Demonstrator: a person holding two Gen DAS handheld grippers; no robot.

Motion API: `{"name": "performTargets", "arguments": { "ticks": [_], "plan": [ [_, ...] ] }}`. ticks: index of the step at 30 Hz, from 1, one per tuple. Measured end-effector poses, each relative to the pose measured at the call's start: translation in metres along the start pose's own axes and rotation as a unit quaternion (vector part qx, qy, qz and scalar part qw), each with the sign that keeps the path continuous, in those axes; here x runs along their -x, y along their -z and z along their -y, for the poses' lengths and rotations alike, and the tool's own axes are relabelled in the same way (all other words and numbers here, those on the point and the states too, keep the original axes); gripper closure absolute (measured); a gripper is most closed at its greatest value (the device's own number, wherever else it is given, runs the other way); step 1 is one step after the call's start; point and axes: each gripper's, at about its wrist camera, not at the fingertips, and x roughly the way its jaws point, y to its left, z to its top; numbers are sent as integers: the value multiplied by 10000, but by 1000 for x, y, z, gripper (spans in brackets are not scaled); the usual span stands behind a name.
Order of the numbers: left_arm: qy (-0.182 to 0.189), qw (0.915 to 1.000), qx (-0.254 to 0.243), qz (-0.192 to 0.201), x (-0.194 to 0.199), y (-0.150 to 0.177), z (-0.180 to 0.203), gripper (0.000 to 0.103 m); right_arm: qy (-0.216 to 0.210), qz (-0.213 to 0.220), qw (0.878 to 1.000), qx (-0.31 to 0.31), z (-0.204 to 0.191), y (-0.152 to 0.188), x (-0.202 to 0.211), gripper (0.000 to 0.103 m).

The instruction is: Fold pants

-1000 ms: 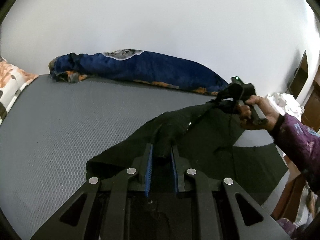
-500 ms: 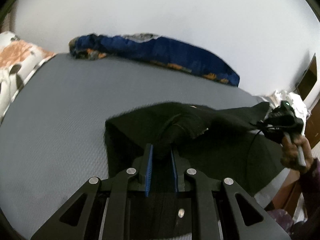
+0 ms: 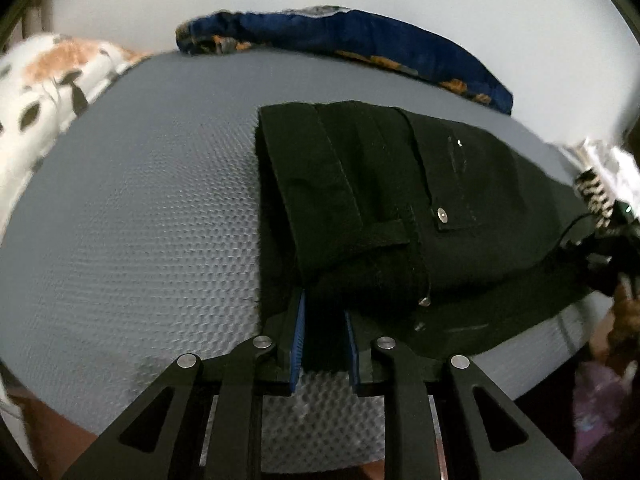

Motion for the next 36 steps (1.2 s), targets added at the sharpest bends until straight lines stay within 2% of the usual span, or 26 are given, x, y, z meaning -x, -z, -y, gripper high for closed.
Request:
{"name": "performTargets", "arguments": {
  "ticks": [2,3,4,6,7,9,10,12,15,18,20,22,24,26,28,30,31,32,33,34,36],
  "plan": [
    [-469,9988,-99,126,10,1,6,71,-511,48,9984,-238,10,-2,0,94],
    [-767,9966,-170,246,18,2,10,55,-822,70,9958,-394,17,-3,0,93],
    [-956,9946,-214,353,24,2,12,41,-1094,113,9921,-602,26,-6,0,86],
    [-1175,9904,-282,673,41,3,18,33,-1667,351,9782,-1186,47,-13,5,82],
    [-1083,9894,-353,899,54,1,26,33,-1879,425,9712,-1403,53,-16,7,79],
    [-791,9894,-506,1106,65,-7,44,28,-2023,630,9654,-1518,60,-25,16,74],
    [-585,9903,-572,1126,66,-13,54,23,-1976,770,9668,-1425,59,-30,21,73],
    [48,9909,-801,1079,62,-28,82,22,-1914,941,9686,-1278,58,-42,29,72],
    [682,9844,-1341,913,41,-47,140,21,-1880,1180,9674,-1216,59,-54,41,71],
    [1375,9697,-1869,760,17,-56,199,21,-1736,1472,9680,-1054,61,-58,55,62],
    [1836,9562,-2174,682,0,-61,231,21,-1716,1698,9665,-873,65,-63,70,56],
    [2341,9408,-2419,404,-20,-64,256,21,-1706,1786,9671,-616,64,-70,80,51],
    [2511,9306,-2656,186,-37,-61,281,21,-1857,1669,9673,-446,65,-76,83,51],
    [2330,9287,-2883,88,-46,-58,297,22,-2065,1566,9653,-317,64,-81,86,51],
    [2344,9237,-3028,89,-49,-59,303,22,-2205,1442,9646,-94,59,-86,92,48],
    [2673,9181,-2925,28,-47,-63,300,21,-2330,1319,9634,149,54,-90,96,41],
    [3122,9102,-2714,-174,-47,-68,294,21,-2375,1274,9627,243,55,-91,98,38],
    [3307,9077,-2566,-293,-49,-71,291,21,-2419,1242,9617,341,54,-93,99,37],
    [3434,9078,-2375,-399,-52,-77,286,21,-2445,1208,9612,415,55,-93,100,36],
    [3445,9116,-2191,-468,-55,-82,283,21,-2458,1176,9609,499,52,-99,96,36],
    [3164,9221,-2161,-544,-63,-88,284,21,-2493,1147,9596,629,52,-97,99,36]
  ]
}}
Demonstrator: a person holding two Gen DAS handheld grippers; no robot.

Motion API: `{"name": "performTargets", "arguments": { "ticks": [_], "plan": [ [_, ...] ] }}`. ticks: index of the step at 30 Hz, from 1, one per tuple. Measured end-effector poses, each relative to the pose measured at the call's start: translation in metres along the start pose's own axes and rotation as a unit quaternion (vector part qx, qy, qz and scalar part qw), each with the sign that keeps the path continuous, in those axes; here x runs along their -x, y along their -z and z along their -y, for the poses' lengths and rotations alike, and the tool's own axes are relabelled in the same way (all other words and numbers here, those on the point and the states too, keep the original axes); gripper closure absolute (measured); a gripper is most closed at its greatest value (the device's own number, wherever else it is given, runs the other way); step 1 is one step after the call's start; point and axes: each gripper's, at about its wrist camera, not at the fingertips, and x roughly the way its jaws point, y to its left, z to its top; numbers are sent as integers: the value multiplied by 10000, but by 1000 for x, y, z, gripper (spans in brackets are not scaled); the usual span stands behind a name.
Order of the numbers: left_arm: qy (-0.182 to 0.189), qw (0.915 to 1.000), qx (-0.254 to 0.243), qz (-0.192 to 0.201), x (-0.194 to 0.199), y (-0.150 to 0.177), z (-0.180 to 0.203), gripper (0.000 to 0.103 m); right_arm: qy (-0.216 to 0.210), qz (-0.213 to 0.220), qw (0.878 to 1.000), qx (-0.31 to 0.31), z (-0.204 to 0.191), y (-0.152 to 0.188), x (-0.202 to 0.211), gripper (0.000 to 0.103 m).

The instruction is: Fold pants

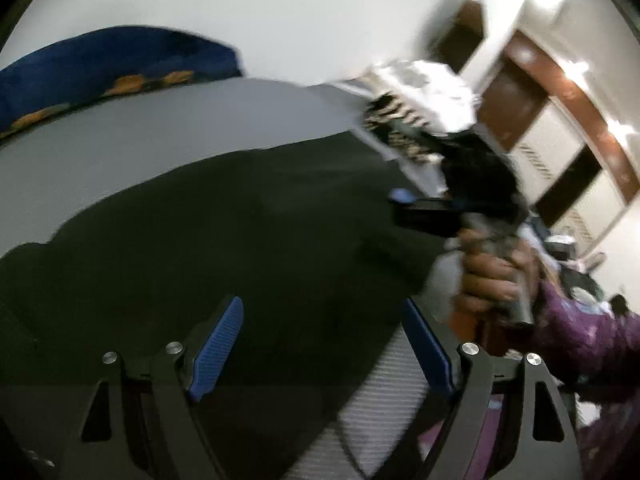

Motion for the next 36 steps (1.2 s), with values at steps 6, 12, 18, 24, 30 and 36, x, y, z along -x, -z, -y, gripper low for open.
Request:
{"name": "performTargets", "arguments": {
  "ticks": [6,12,18,24,30,36],
  "plan": [
    [-1192,9862,-1142,-141,-24,-2,37,22,-128,73,9998,143,-3,1,4,36],
    [-2335,9518,-1958,-349,-74,3,66,50,-300,162,9994,-79,-1,1,8,36],
    [-2460,9526,-1772,-249,-85,4,63,94,-548,286,9968,-500,6,3,15,33],
    [-2301,9601,-1591,35,-63,0,70,94,-722,1030,9854,-1149,38,-14,31,34],
    [-2255,9616,-1561,21,-63,-1,74,94,-97,1276,9817,-1410,59,-33,44,90],
    [-2192,9632,-1549,-157,-67,2,72,94,-378,1769,9636,-1968,83,-47,74,72]
  ]
}}
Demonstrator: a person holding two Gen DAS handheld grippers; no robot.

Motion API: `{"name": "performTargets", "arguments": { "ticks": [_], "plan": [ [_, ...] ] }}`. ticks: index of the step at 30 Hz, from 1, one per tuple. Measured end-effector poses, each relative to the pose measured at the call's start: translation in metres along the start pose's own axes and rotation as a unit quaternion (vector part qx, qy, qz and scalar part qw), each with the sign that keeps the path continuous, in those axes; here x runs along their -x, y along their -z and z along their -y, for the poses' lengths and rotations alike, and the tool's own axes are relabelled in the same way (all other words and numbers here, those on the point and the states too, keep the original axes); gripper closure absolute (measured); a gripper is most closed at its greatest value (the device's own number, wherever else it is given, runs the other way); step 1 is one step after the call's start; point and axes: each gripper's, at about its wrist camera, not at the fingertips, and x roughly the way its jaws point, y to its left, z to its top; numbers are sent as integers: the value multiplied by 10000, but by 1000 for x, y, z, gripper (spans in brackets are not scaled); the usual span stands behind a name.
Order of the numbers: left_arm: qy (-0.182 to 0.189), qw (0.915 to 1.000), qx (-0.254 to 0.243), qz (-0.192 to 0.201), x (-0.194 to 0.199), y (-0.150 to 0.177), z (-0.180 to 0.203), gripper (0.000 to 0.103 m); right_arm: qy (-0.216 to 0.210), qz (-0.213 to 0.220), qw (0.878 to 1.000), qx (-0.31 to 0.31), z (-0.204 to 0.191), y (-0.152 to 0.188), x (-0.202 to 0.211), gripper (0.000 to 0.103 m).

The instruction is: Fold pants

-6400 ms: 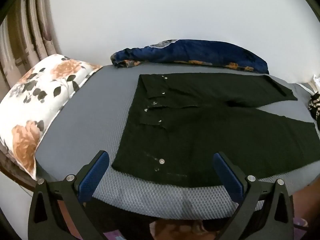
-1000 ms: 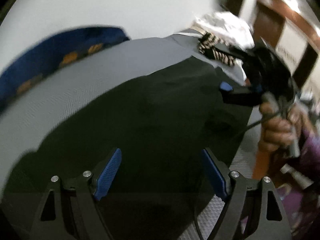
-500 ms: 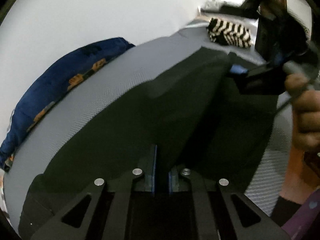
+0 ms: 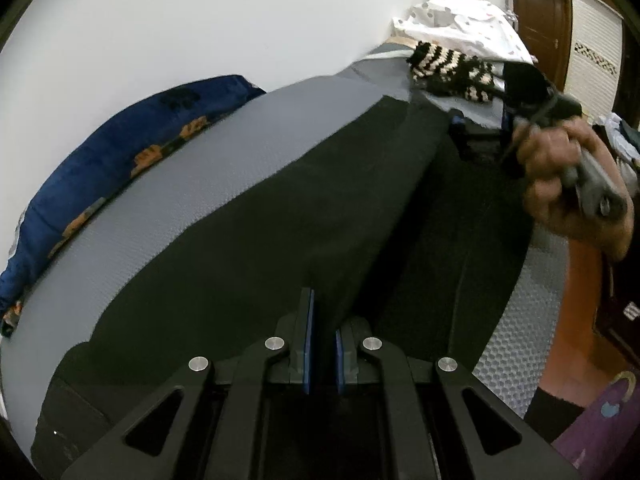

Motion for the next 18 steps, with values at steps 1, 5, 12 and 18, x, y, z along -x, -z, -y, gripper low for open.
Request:
{"name": "performTargets", "arguments": {
  "ticks": [1,5,12,18],
  "plan": [
    [0,10000,-27,-15,0,1,2,94,-88,-20,10000,3,-3,-5,2,72],
    [19,10000,-41,-39,0,4,4,94,-407,260,9988,119,-18,-11,17,64],
    [16,9998,-133,-129,-5,6,6,94,33,587,9974,408,-23,-17,38,78],
    [14,9995,-210,-218,-8,9,10,94,168,819,9958,366,-22,-29,58,85]
  ]
}}
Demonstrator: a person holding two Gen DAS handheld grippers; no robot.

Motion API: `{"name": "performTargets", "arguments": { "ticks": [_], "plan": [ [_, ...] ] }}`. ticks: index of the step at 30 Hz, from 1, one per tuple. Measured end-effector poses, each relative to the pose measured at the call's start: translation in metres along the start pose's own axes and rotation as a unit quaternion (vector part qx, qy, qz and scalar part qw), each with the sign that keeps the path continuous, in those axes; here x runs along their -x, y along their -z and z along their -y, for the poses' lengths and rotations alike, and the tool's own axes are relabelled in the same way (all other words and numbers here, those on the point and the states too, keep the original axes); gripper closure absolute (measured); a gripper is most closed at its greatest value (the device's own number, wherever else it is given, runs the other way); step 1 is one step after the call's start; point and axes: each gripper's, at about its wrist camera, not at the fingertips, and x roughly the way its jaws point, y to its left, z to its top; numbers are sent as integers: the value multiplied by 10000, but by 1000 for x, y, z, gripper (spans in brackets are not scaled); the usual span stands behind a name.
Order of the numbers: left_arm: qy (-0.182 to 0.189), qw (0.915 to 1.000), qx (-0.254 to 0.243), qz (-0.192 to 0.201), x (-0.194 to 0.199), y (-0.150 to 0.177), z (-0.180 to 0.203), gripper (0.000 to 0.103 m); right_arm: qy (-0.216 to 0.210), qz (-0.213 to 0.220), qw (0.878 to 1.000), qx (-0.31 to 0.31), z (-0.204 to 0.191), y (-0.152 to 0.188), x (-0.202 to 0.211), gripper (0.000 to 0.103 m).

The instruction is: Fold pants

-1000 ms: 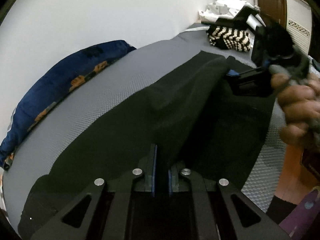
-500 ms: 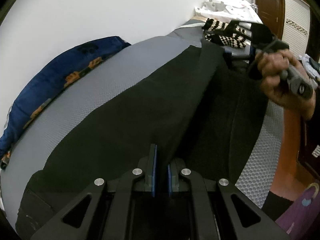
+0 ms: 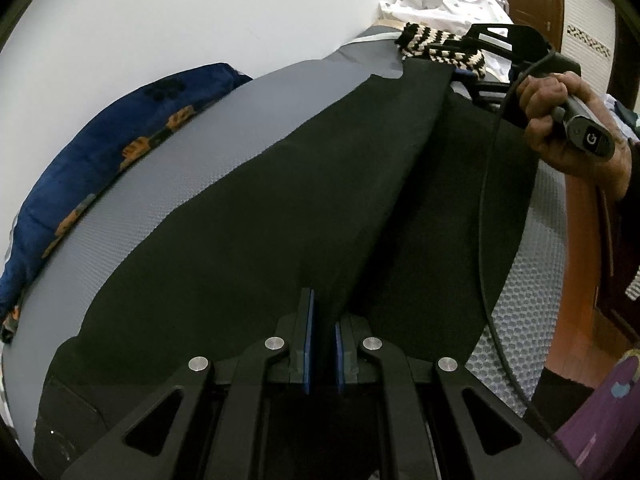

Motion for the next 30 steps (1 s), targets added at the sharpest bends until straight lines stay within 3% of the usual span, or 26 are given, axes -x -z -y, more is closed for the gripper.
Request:
{"name": "performTargets", "arguments": {
  "ticks": [1,8,13,18,25,30],
  "plan": [
    [0,10000,-2,-8,-1,0,0,94,182,-53,9998,85,-1,0,2,96],
    [-34,9999,-121,-2,1,1,3,94,931,-18,9941,561,-12,2,41,97],
    [28,9998,-195,37,10,10,12,94,1010,41,9926,672,-19,12,75,97],
    [75,9994,-340,-38,13,24,29,94,1103,137,9916,660,0,26,107,97],
    [44,9993,-352,-129,11,31,39,94,1269,189,9904,521,31,37,115,97],
    [34,9994,-330,-133,12,31,41,94,1311,233,9892,609,23,41,121,97]
  ]
}}
